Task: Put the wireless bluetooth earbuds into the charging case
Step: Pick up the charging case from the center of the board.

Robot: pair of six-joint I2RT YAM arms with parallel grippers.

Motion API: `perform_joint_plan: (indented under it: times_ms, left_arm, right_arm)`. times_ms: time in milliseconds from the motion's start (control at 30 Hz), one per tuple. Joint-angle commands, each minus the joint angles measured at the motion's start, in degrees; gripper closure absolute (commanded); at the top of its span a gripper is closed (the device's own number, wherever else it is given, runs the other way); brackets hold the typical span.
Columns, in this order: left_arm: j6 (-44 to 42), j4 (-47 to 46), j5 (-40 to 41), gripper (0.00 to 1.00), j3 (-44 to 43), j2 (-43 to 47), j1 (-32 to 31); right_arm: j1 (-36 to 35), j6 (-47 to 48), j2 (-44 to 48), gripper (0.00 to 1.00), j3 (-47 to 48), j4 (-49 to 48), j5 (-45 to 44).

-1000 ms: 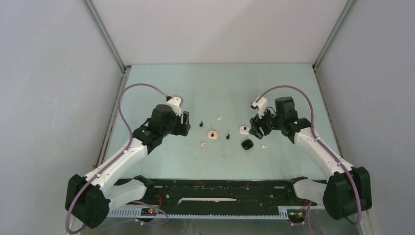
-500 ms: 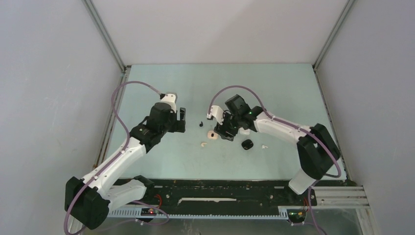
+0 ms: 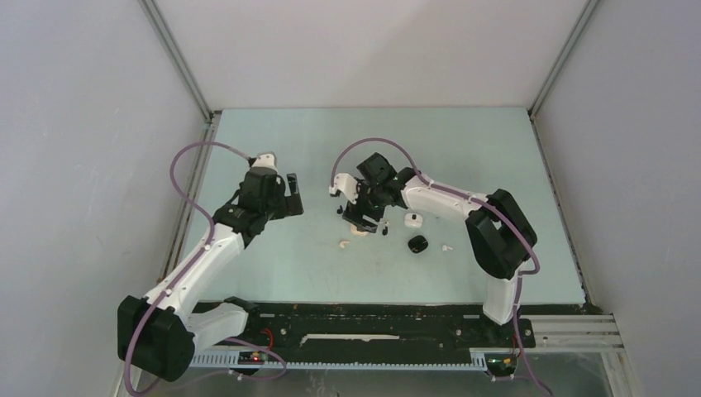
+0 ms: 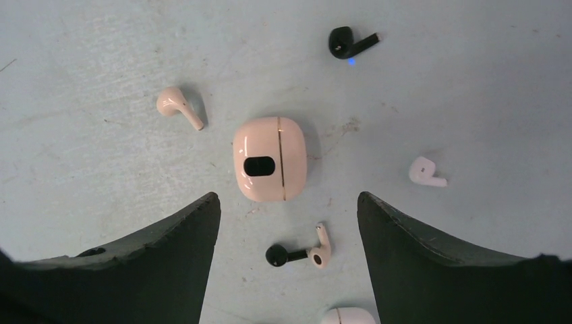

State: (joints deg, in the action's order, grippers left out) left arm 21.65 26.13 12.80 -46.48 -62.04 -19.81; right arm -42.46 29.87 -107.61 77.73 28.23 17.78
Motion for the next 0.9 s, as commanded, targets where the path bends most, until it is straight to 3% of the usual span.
perform_joint_plan:
  times_ms: [0, 267, 867]
  left_arm:
    - [1.84, 0.03, -1.25, 0.02, -2.06, 0.32, 0.56]
    - [3.33, 0.06, -2.56, 0.01, -2.05, -0.06, 1.23]
    - [2.0, -0.54, -3.66, 0.02, -2.04, 0.32, 1.27]
  right_arm:
    - [-1.64, 2.12, -2.05, 0.24, 2.91, 3.05, 0.99]
    - [-2.11, 3.44, -5.68, 0.25, 5.08, 5.51, 3.33]
    - [-2.62, 2.79, -10.66, 0.34, 9.35, 7.07, -0.04]
